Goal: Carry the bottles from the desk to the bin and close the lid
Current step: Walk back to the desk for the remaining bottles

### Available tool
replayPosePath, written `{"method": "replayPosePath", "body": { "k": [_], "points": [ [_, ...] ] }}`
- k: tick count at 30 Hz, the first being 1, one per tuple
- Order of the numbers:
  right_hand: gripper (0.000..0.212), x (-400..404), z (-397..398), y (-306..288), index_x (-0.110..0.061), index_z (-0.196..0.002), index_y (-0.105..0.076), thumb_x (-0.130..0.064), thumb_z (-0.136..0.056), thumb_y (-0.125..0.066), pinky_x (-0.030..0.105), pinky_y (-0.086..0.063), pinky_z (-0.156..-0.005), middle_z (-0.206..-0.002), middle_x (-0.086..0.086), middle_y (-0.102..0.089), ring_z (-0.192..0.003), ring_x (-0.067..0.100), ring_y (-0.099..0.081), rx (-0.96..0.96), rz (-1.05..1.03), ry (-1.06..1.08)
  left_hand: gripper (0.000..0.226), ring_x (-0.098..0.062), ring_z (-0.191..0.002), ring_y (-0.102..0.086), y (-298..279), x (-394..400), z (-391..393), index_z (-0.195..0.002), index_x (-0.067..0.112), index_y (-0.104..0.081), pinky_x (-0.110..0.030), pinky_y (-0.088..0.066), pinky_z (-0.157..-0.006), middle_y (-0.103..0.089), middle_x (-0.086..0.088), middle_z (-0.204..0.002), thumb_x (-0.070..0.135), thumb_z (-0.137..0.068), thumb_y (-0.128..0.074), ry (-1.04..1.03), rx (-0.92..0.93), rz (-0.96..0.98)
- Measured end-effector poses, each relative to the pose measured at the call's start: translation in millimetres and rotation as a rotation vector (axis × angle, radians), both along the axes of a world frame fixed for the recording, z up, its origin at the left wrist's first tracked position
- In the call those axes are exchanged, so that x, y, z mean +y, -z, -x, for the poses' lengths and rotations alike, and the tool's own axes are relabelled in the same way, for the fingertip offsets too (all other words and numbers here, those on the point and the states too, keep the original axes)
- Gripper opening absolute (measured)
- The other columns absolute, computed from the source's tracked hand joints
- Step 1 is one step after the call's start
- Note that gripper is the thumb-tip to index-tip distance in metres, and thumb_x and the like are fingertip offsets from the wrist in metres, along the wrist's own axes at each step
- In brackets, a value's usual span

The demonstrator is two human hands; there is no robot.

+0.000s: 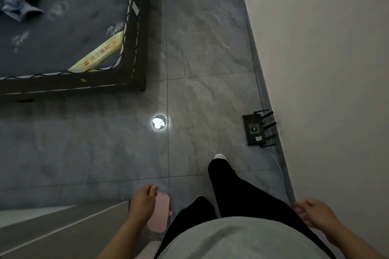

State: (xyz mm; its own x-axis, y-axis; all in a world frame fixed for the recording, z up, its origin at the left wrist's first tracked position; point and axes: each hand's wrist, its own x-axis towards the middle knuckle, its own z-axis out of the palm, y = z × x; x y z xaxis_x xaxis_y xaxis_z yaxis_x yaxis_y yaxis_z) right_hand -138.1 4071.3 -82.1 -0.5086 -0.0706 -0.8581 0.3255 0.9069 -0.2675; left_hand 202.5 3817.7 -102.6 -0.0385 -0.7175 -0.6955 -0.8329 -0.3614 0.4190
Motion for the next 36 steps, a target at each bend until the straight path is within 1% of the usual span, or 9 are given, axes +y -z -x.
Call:
{"method": "replayPosePath", "body": {
  "k": [8,11,13,17,21,25,31,34,36],
  "points": [
    [0.028,-115.5,89.1,-13.6,0.015,-0.107,-0.059,-0.005,-0.097,-0.042,0.036,-0.043,-0.068,-0.073,0.013,-0.059,-0.072,0.03,-0.056,0.038,0.096,-0.039,0.032,-0.033,-0.08,-0.063,2.0,-55.0,61.8,-0.064,0.015,-0.055,-0.042,-0.049,-0.079,-0.063,-0.017,-0.077,0.012,-0.094,-0.047,-0.095,-0.026,-0.036],
    [0.031,-163.7,115.6,-24.1,0.018,-0.111,-0.056,-0.003,-0.097,-0.038,0.054,-0.045,-0.088,-0.09,0.029,-0.061,-0.082,0.029,-0.052,0.069,0.148,-0.048,0.025,-0.028,-0.071,-0.06,-0.6,-65.9,70.3,-0.07,0.009,-0.059,-0.035,-0.047,-0.074,-0.067,-0.022,-0.082,0.01,-0.093,-0.049,-0.136,-0.05,-0.051],
    [0.031,-192.4,130.7,-26.3,0.018,-0.11,-0.057,-0.003,-0.097,-0.039,0.056,-0.043,-0.097,-0.107,0.04,-0.06,-0.083,0.029,-0.051,0.074,0.173,-0.051,0.027,-0.026,-0.064,-0.058,-1.4,-77.8,75.4,-0.065,0.011,-0.059,-0.035,-0.048,-0.074,-0.065,-0.02,-0.074,0.007,-0.091,-0.052,-0.153,-0.067,-0.052],
    [0.029,-236.8,154.7,-19.5,0.015,-0.108,-0.059,-0.005,-0.097,-0.041,0.035,-0.046,-0.065,-0.102,0.032,-0.063,-0.084,0.029,-0.055,0.082,0.161,-0.076,0.023,-0.027,-0.066,-0.056,2.7,-118.0,91.5,-0.067,0.007,-0.06,-0.04,-0.05,-0.08,-0.062,-0.02,-0.072,0.004,-0.089,-0.054,-0.187,-0.084,-0.099],
    [0.025,-272.4,169.5,-13.6,0.01,-0.105,-0.061,-0.005,-0.096,-0.042,0.041,-0.047,-0.076,-0.09,0.021,-0.062,-0.086,0.034,-0.059,0.064,0.115,-0.052,0.021,-0.027,-0.071,-0.054,3.5,-181.5,121.4,-0.072,0.003,-0.059,-0.034,-0.041,-0.071,-0.059,-0.02,-0.075,0.001,-0.091,-0.051,-0.215,-0.014,-0.112],
    [0.026,-298.9,180.5,-6.0,0.014,-0.103,-0.062,-0.004,-0.095,-0.045,0.032,-0.041,-0.062,-0.08,0.018,-0.062,-0.072,0.029,-0.057,0.031,0.049,0.003,0.025,-0.025,-0.07,-0.053,-1.6,-252.9,157.7,-0.071,0.001,-0.061,-0.028,-0.04,-0.061,-0.059,-0.017,-0.073,0.002,-0.092,-0.048,-0.123,0.005,-0.079],
    [0.029,-328.2,207.7,-5.0,0.026,-0.093,-0.061,0.001,-0.093,-0.048,0.023,-0.041,-0.046,-0.083,0.035,-0.064,-0.06,0.023,-0.051,0.076,-0.042,0.04,0.029,-0.025,-0.077,-0.057,-16.3,-350.9,231.6,-0.101,-0.011,-0.063,-0.029,-0.04,-0.069,-0.066,-0.024,-0.096,0.01,-0.096,-0.043,0.007,0.021,-0.003],
    [0.027,-355.9,231.6,-1.8,0.027,-0.086,-0.061,0.004,-0.092,-0.049,0.01,-0.032,-0.028,-0.071,0.021,-0.058,-0.053,0.019,-0.045,0.066,-0.028,0.1,0.028,-0.025,-0.078,-0.055,-17.5,-394.4,270.4,-0.099,-0.011,-0.062,-0.029,-0.04,-0.069,-0.062,-0.02,-0.09,0.009,-0.096,-0.043,0.0,0.047,0.016],
    [0.023,-384.0,253.3,-1.9,0.018,-0.079,-0.06,0.006,-0.093,-0.045,0.009,-0.029,-0.026,-0.063,0.014,-0.054,-0.052,0.018,-0.04,0.03,0.018,0.163,0.026,-0.026,-0.078,-0.055,-17.0,-418.3,291.9,-0.097,-0.01,-0.062,-0.029,-0.04,-0.07,-0.061,-0.019,-0.089,0.008,-0.096,-0.043,-0.01,0.051,0.024]
  ]
}}
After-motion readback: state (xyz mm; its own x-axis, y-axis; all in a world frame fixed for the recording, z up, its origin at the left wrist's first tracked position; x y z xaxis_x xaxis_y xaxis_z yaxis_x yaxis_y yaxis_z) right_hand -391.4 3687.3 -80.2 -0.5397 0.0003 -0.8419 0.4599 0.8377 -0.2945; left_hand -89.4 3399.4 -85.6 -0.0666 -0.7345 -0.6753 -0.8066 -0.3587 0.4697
